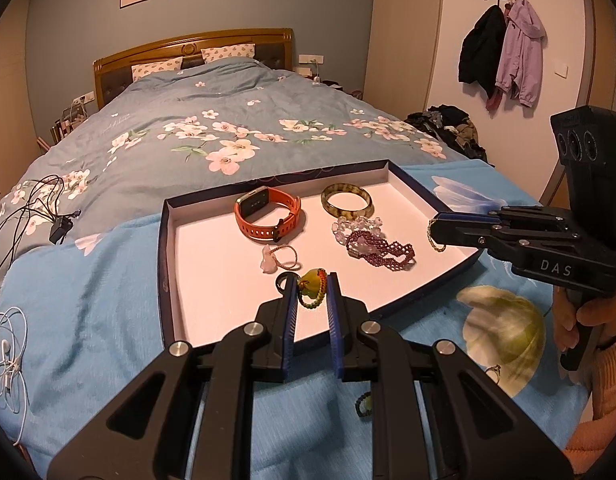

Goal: Organize jewelry
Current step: 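Carry the yellow hair tie and green-stone ring over the tray with both tools, then lower the hair tie and green-stone ring into the tray and open both tools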

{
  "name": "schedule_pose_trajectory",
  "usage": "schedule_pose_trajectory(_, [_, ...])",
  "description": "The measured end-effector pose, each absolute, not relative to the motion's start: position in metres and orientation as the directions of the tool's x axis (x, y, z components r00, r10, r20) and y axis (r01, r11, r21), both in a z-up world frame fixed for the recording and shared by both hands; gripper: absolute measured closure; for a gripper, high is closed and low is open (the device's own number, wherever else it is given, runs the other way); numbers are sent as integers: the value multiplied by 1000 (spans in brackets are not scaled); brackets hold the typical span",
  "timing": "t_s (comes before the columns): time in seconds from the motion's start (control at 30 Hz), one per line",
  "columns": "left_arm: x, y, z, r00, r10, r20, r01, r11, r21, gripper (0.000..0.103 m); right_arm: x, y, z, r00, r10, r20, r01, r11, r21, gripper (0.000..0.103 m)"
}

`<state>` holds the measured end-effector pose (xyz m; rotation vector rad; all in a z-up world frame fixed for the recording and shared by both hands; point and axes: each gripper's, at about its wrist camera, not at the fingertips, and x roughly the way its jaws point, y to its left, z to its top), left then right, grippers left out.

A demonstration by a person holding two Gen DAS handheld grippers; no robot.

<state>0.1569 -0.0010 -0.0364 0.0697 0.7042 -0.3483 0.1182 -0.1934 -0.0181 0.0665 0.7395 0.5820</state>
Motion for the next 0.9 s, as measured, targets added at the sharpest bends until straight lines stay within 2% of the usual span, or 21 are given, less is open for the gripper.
schedule_pose_trajectory(0.9, [182,-4,-56,676,-280,-681,317,946,-74,88,142,-185,-37,567,477,-671,-438,865,245,96])
